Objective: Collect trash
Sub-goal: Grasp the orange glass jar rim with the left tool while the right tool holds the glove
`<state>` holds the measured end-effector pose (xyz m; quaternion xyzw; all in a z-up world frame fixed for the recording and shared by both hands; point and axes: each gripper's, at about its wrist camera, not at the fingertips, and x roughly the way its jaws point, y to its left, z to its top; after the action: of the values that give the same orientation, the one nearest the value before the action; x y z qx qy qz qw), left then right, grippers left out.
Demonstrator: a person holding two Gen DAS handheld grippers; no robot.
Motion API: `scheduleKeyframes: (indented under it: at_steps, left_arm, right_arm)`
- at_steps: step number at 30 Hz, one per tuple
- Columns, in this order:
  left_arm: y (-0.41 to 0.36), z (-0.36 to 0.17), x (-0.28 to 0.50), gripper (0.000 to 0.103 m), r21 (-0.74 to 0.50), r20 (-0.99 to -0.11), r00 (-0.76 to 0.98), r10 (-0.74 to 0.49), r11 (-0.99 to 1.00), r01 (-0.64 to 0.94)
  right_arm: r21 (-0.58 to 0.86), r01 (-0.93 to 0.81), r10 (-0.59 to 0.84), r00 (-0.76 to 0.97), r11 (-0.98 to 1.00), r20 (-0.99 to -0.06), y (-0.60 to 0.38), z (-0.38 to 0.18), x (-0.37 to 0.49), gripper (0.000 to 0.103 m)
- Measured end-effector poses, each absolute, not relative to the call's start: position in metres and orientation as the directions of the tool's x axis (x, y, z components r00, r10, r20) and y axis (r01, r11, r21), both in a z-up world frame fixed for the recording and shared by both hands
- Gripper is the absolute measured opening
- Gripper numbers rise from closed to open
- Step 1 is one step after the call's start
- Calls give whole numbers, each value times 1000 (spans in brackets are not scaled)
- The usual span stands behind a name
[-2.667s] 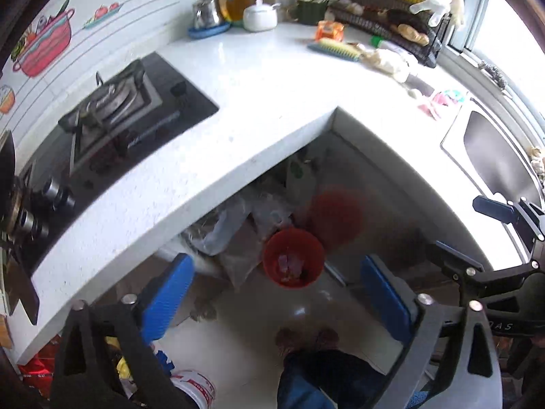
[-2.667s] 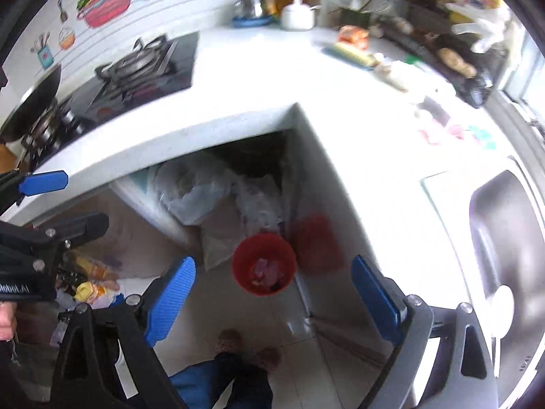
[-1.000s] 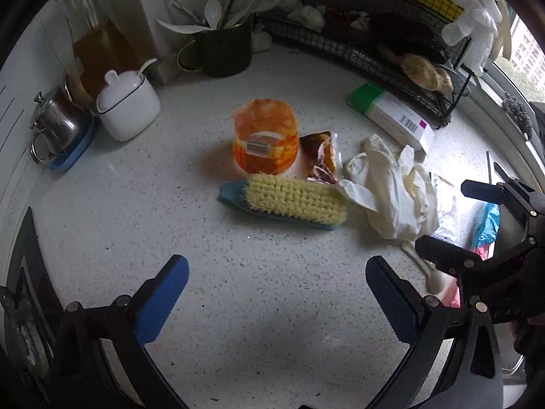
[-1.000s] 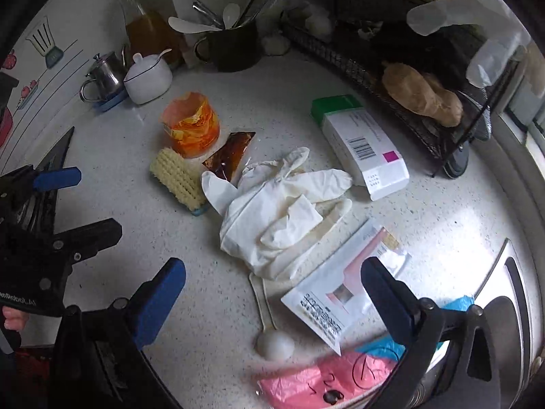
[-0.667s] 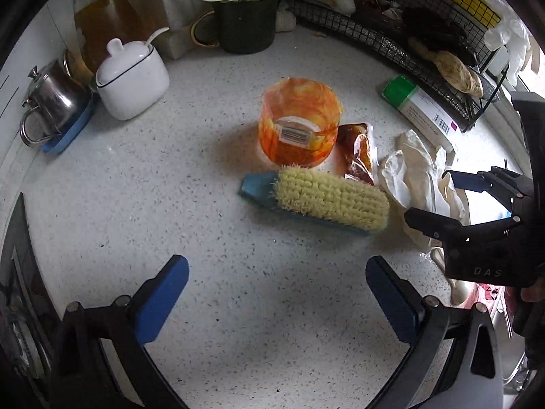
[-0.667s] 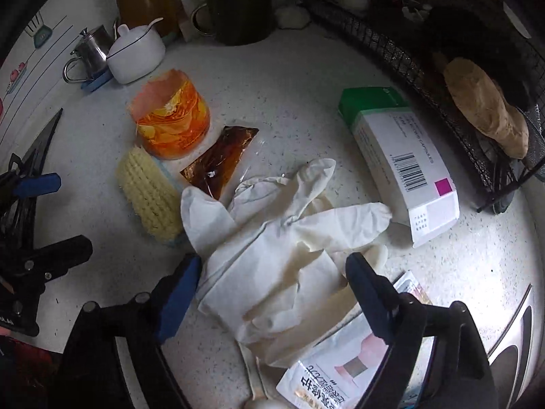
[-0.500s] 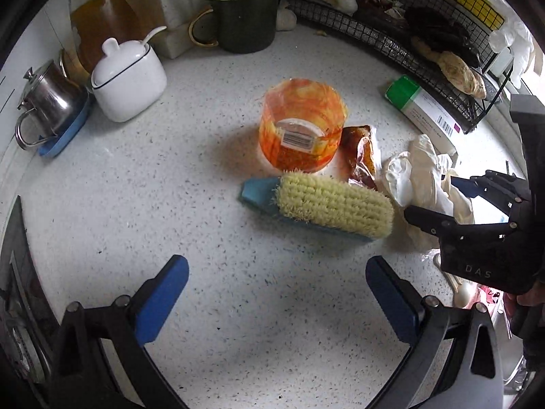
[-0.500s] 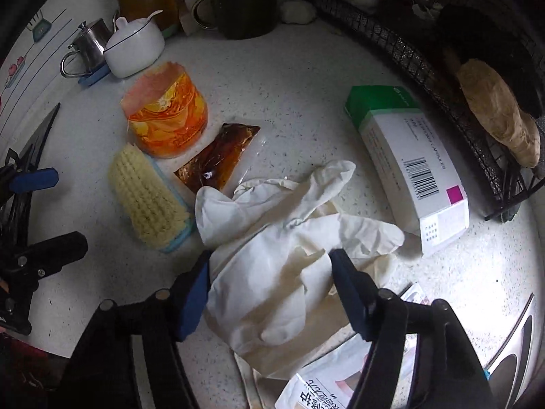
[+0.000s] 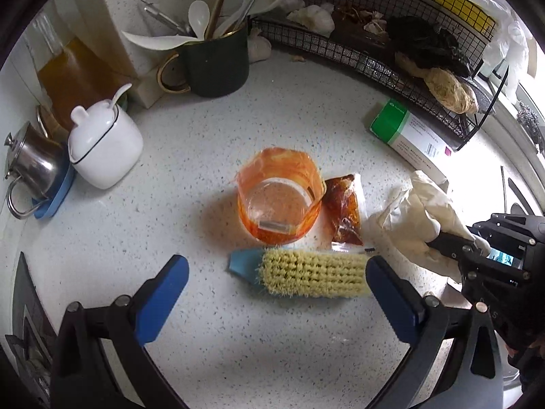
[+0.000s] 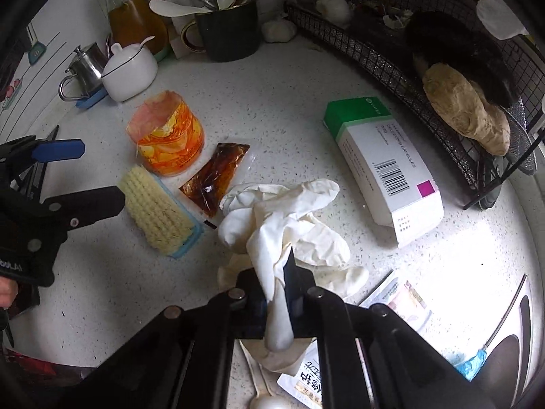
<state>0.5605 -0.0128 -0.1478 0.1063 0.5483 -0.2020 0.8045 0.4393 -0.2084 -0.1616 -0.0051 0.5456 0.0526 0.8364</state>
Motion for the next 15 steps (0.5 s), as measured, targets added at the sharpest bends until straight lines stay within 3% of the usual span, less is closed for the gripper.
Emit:
scheduleKeyframes:
  at_steps: [15]
  left_arm:
    - [-33,-179,617,103,-32,-940,287,-182,888,459]
  right_arm:
    - [117,11,101,419,993,-902,-229,-152,449,6]
